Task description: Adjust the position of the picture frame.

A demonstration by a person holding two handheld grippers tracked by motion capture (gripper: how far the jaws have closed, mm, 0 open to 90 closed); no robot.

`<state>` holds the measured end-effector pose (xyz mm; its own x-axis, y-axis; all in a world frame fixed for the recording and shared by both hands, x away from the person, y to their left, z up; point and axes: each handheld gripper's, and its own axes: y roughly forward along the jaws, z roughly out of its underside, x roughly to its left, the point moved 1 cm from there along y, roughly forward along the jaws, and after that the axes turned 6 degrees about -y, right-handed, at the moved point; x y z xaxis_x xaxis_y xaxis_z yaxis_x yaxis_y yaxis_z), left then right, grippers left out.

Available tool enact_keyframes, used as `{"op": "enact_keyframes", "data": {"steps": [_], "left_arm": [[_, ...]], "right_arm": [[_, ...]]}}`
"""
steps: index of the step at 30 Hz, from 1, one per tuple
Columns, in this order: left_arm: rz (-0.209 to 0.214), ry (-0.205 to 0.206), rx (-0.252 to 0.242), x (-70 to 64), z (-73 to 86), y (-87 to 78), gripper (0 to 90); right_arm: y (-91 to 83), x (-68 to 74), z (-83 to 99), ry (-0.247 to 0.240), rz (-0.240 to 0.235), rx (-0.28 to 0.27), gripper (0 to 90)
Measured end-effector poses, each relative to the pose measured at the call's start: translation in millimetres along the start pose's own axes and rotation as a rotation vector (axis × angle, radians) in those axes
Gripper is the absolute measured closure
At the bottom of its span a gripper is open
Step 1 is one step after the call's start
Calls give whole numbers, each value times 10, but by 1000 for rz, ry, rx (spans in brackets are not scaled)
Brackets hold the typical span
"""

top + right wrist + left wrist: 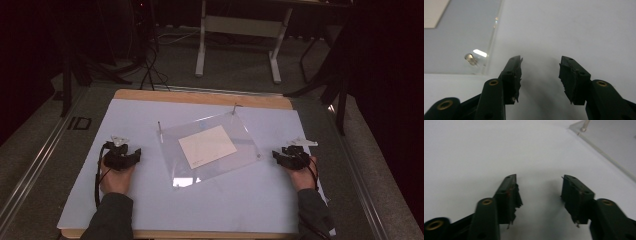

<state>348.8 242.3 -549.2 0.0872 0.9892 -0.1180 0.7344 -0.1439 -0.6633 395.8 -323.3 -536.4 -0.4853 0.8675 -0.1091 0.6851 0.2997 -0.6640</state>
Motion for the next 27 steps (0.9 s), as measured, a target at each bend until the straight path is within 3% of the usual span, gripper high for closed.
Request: {"op": "enact_keyframes", "data": {"steps": [4, 8, 18, 27], "left_arm": [[29, 21, -16, -8, 9, -31, 535], [103, 44, 2, -48, 18, -32, 519], [137, 80, 0, -154, 21, -96, 521], [220, 113, -19, -291, 77, -252, 502]], "right_arm": [[-20, 19, -15, -18, -16, -26, 519], [-32, 29, -23, -24, -33, -31, 521], [9, 124, -56, -72, -75, -32, 535], [-22, 163, -95, -83, -95, -63, 539]]}}
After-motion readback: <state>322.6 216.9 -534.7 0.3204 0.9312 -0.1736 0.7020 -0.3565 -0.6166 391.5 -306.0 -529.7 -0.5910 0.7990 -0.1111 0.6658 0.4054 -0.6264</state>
